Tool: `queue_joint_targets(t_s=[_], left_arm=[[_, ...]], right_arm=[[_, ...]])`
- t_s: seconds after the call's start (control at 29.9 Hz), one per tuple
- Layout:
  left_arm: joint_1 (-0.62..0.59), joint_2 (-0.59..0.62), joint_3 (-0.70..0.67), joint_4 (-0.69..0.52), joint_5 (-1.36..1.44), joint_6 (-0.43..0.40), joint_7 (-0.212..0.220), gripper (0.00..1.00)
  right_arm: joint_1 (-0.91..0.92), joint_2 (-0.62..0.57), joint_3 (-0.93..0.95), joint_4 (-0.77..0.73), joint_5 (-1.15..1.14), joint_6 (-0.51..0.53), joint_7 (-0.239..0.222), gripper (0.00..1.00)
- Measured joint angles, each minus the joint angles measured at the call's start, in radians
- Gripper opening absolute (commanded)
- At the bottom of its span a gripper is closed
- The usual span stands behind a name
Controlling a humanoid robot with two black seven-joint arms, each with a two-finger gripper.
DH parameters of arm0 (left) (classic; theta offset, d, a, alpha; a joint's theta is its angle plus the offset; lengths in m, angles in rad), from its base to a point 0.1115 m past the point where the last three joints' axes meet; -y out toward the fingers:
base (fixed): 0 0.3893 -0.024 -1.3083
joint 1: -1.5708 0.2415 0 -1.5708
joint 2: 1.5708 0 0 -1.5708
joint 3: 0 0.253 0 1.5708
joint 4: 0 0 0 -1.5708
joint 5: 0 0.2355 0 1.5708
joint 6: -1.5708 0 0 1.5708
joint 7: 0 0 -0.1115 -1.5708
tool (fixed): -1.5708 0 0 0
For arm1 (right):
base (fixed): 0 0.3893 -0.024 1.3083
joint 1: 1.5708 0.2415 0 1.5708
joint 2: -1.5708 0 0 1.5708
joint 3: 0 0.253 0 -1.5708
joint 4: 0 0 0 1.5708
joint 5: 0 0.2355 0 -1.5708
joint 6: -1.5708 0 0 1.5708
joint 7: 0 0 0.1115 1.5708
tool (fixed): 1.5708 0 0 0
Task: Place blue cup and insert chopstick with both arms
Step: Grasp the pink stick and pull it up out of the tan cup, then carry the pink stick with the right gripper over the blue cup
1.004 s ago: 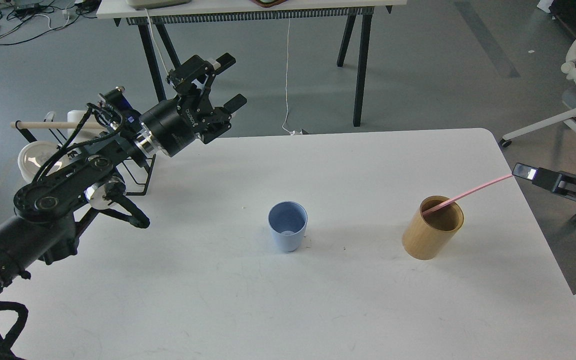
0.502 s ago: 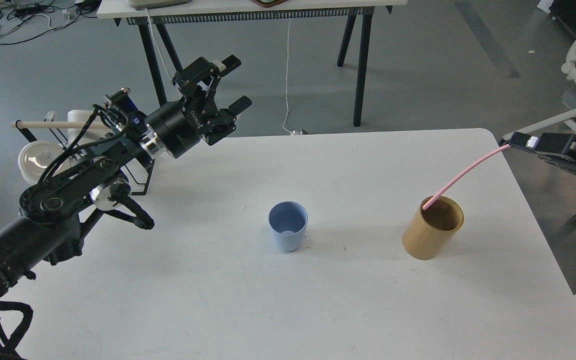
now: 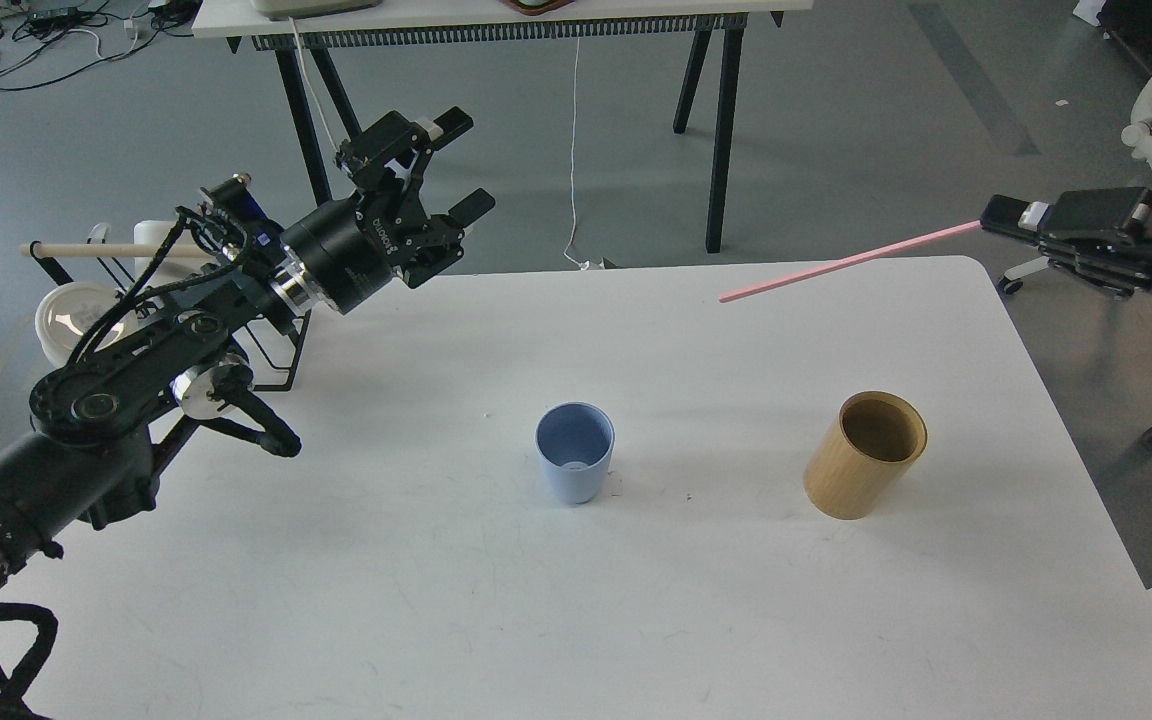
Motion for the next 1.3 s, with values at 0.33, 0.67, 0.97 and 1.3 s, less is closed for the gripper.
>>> queue_joint_targets(t_s=[0.33, 0.67, 0.97, 1.3], left_arm=[[0.001, 0.009, -0.005, -0.001, -0.007, 0.0, 0.0, 0.96], [0.003, 0.008, -0.008, 0.0, -0.008, 0.0, 0.0, 0.96], [0.003, 0.007, -0.008, 0.0, -0.008, 0.0, 0.0, 0.96], [0.007, -0.003, -0.008, 0.0, -0.008, 0.0, 0.0, 0.96]], right_arm=[[0.163, 0.314, -0.074, -0.188, -0.073, 0.098, 0.0, 0.0], [0.42, 0.478, -0.328, -0.391, -0.137, 0.101, 0.0, 0.0], [0.523, 0.489, -0.402, -0.396, -0.199, 0.101, 0.0, 0.0], [0.534, 0.476, -0.407, -0.298, -0.272, 0.101, 0.0, 0.0]])
